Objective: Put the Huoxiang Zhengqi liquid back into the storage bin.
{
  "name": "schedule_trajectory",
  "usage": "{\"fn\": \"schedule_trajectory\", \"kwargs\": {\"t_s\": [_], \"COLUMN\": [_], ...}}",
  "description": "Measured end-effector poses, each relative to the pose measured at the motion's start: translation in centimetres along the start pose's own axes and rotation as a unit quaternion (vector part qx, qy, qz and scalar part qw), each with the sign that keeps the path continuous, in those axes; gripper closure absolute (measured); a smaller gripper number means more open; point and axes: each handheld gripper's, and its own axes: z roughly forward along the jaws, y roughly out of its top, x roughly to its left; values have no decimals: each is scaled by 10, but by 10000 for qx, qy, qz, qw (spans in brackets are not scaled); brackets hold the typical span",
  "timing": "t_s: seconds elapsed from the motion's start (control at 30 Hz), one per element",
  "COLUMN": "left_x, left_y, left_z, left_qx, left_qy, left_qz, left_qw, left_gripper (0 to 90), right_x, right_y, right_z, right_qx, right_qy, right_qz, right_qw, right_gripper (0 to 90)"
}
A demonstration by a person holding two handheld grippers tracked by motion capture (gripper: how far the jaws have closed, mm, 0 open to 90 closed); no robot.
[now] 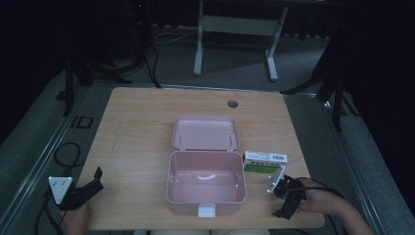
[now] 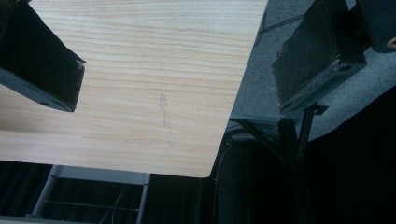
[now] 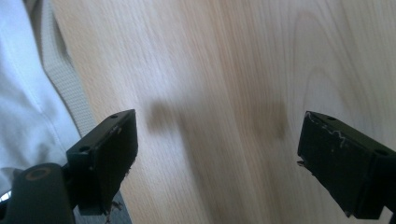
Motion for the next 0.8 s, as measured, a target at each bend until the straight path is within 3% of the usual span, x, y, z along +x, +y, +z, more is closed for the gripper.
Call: {"fn": "schedule_trajectory", "kwargs": {"t_s": [0.2, 0.37, 0.57, 0.8], "left_x": [0, 0, 0, 0], "left_y": [0, 0, 0, 0], "left_z": [0, 0, 0, 0], "left_qx": [-1, 2, 4, 10], "left_qy": [-6, -18, -24, -32], "left_qz": [5, 2, -12, 0], "left_qw": [10000, 10000, 10000, 10000], "left_gripper": [21, 21, 21, 22], "right_x": [4, 3, 6, 7], "right_y": [24, 41, 57, 72], "right_z": [-8, -12, -14, -33], "right_qx": [161, 319, 550, 551], "right_qy": [-89, -16, 1, -71], "right_qz": [-453, -502, -755, -940], "right_qw": [9988, 9982, 9956, 9940], "right_gripper": [119, 120, 130, 130]}}
